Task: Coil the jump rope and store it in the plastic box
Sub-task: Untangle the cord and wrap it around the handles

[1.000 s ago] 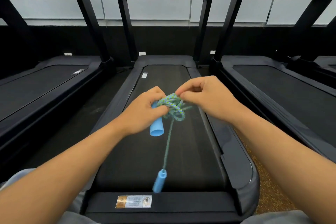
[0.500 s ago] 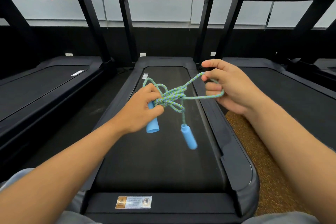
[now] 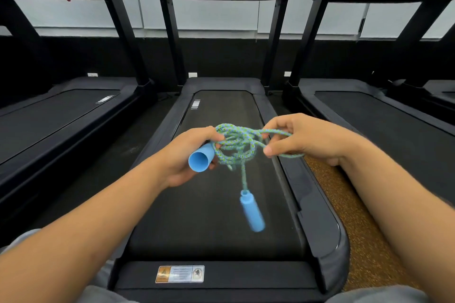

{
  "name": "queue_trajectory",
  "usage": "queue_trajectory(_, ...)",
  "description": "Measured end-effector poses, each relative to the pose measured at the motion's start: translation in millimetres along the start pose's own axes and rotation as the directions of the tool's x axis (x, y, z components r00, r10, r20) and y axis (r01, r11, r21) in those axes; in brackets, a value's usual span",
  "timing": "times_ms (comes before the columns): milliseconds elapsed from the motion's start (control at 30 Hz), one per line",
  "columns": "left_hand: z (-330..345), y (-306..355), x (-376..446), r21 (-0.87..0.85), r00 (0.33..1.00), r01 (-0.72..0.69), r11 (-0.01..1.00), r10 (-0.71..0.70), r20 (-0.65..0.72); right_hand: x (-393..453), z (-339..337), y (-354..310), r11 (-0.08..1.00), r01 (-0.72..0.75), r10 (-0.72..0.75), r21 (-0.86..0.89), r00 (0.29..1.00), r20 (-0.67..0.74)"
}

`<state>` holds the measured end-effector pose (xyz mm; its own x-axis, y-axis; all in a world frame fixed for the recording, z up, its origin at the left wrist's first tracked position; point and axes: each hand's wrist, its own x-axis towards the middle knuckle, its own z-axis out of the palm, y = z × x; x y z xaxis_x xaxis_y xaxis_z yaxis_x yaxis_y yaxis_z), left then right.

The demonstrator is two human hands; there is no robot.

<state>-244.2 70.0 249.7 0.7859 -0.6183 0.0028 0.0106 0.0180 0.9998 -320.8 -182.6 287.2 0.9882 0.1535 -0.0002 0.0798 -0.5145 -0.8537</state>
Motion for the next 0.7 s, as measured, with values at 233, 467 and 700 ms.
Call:
queue_trajectory(233,11,-2,-1,0.252,1.0,0.018,0.968,-0.024,0.019,8,10,2,0.959,0.187,-0.105,0.213,0.932,-0.347)
queue_trajectory(467,31,-6,1,0.402,0.995,0.086,0.911,-0.056,-0.086,15,34,-8,0.866,0.286,-0.116,0.41,0.912,-0.393)
queue_trajectory(700,34,-10,3,0.454,0.999,0.009,0.891,0.016,-0.051,17,48,-11,0.863,0.265,-0.085,0.43,0.915,-0.395)
